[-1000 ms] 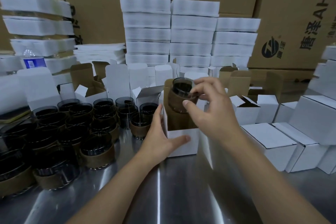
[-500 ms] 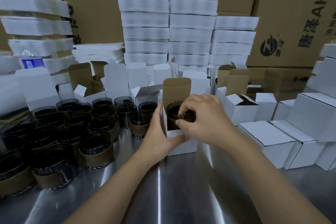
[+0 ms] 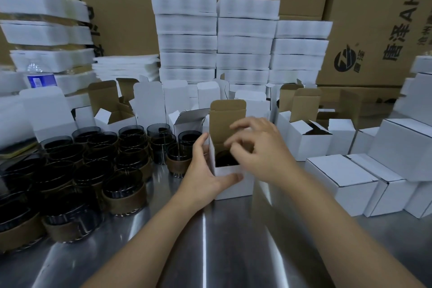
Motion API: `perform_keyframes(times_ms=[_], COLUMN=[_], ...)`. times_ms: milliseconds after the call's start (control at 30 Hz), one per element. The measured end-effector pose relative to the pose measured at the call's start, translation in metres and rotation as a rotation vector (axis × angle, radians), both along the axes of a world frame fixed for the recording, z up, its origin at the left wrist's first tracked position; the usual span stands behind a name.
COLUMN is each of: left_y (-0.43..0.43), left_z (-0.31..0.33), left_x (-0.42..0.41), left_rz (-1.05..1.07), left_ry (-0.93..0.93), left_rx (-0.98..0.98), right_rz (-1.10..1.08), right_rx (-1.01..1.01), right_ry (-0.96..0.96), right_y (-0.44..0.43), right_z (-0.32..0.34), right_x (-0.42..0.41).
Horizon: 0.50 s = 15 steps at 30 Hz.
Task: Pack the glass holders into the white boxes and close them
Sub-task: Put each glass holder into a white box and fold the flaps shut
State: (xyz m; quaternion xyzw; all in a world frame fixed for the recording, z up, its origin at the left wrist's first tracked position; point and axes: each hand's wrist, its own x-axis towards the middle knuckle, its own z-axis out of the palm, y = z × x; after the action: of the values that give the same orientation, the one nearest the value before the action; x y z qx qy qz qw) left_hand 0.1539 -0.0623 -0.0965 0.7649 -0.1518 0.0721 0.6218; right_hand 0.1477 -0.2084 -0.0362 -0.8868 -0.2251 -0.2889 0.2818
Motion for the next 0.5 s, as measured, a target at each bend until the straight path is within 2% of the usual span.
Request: perform_keyframes(times_ms=[67,133,200,267,400,500], left_y=[0.003,0.004,0.002,-0.002,0.001,0.003], left_z=[0.001,0.005,0.011,0.015,0.01,0.01], left_x=[0.0,0.0,0.003,0.007,0.003,0.003], left_rz=[-0.002,-0.067,-0.093,-0.072,0.062,0.105], left_ry=[0.026,0.072,0.129,0.182,0.175,0.171], left_rx=[-0.036,-0.093,-0.222,-0.358,-0.342,-0.343], right_rz=[0.037,0.012,-0.083,-0.105,-0.076,0.011], right_rx=[0.393,0.754,0.984,1.105,1.097,1.094], right_ry=[0.013,0.117,0.276,0.473,0.783,0.899], right_y=[-0.002,-0.005,-0.01,-0.012,-0.009,-0.009], right_z=[0.0,0.0,0.001,0.002,-0.004,-0.004], right_x=[0.004,0.01,0.016,0.019,0.018,0.015])
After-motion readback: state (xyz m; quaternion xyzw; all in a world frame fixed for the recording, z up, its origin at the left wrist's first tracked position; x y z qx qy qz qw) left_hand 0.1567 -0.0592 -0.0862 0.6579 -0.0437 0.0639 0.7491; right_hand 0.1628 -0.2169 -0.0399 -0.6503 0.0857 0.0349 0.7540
